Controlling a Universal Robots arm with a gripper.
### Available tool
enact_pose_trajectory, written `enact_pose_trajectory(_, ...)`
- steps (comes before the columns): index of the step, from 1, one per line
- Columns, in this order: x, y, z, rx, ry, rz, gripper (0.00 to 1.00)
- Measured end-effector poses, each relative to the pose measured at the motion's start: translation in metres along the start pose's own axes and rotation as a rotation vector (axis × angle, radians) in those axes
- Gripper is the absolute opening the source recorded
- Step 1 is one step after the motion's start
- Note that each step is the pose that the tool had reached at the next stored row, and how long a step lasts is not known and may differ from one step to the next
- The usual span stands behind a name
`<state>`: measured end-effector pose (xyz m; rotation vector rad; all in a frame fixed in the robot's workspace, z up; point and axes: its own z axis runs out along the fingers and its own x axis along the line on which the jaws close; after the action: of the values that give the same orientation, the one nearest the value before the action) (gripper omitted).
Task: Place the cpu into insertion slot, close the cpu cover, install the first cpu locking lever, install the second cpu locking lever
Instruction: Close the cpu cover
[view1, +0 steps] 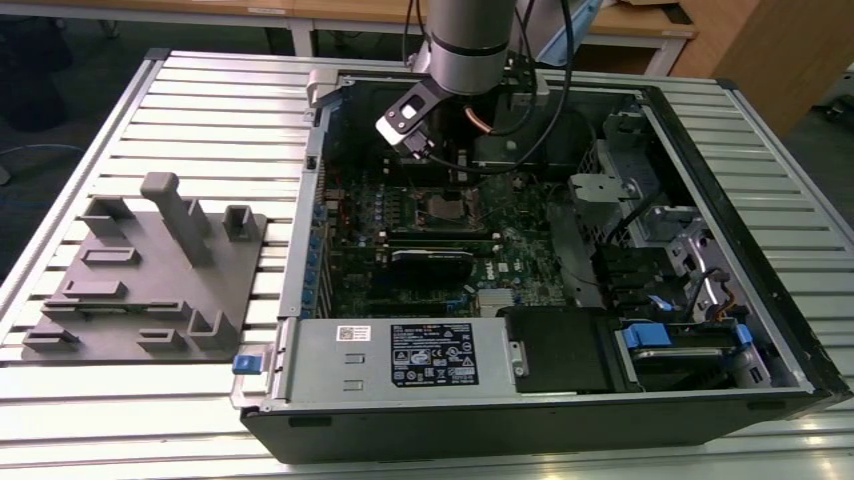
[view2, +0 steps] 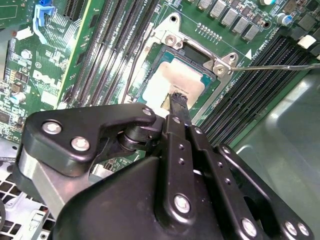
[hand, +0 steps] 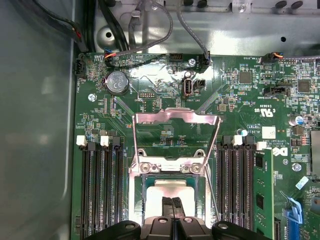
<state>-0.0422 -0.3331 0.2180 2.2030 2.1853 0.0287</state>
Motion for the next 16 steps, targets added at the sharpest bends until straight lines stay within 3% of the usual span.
enact_pose_trajectory(8,0.0,0.0,-0.0008,-0.0001,0.0002,0.0,0.11)
enact_pose_trajectory(16,-0.0001,0.0003,-0.0063,-0.0001,0.0001,0.0,0.11)
